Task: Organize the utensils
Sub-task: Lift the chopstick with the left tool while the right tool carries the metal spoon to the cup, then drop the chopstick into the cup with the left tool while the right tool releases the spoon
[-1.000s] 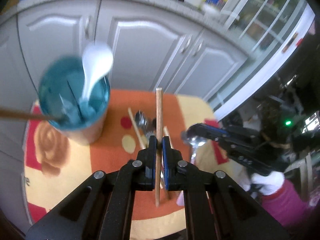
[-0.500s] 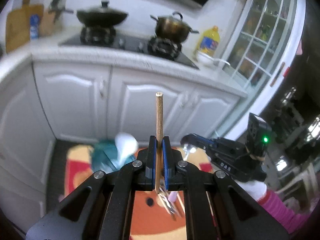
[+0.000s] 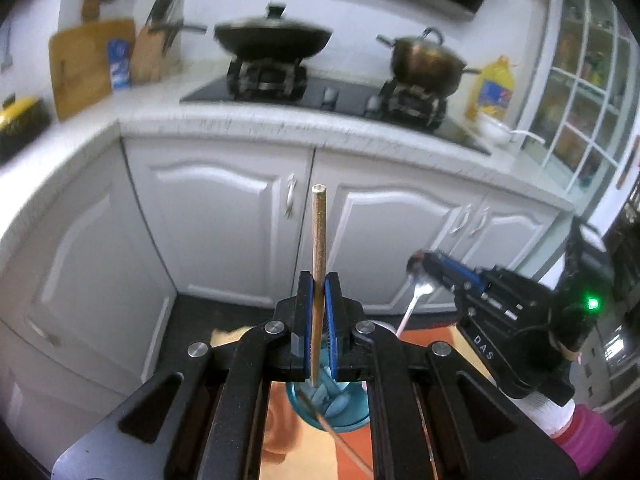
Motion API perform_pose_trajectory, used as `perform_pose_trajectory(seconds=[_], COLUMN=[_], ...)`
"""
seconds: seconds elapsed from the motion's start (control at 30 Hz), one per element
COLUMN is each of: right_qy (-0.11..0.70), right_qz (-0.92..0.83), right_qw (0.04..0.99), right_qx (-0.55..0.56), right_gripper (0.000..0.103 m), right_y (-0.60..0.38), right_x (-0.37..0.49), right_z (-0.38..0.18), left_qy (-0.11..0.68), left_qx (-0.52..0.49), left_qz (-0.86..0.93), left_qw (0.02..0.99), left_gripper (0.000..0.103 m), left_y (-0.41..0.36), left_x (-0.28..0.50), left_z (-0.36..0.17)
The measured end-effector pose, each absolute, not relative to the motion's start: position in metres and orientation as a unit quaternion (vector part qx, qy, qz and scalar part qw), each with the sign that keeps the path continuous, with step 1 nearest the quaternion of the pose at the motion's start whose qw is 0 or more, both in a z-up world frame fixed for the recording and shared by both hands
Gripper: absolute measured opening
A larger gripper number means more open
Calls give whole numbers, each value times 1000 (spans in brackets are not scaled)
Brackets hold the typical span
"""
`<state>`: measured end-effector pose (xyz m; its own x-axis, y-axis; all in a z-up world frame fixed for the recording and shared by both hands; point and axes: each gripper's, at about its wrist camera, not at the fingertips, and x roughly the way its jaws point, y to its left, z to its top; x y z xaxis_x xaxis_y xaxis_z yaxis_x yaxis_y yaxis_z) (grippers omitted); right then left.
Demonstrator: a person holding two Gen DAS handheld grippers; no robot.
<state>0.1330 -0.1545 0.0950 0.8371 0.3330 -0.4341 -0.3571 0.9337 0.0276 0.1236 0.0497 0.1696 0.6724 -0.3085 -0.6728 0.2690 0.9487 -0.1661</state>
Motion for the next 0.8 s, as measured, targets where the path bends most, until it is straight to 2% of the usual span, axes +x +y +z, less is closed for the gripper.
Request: perform_pose_trajectory(seconds=[0.23,0.6,0.63,0.7,0.73,0.77,0.8], right_qy=[189,273,282,296,304,320,329], right_qz=[131,196,202,215,222,230,233], right_qw=[969,940,937,931,926,919,915], right_qx=[-89,-60,-48,-23,-13,-3,2], right_gripper=[3,5,5,6,7,8,8], right_y=[-133,-135,-138,-144,-147,-149,-150], right_x=[127,123,124,126,127,131,132], right_z=[65,33,31,31,31,29,28], left_qy=[409,432,435,437,438,439,440], left_qx=[-32,-42,-44,-45,-47,-53,-57], left_qz=[-149,-147,-148,-149,-148,-149,-151], left_qw=[900,889,887,886,885,884,883], left_gripper=[4,5,7,17,30,38,38], left_y=[48,42,42,42,42,43,44], left_x=[131,130,130,129,128,127,126], left_z=[118,91,90,89,89,88,88])
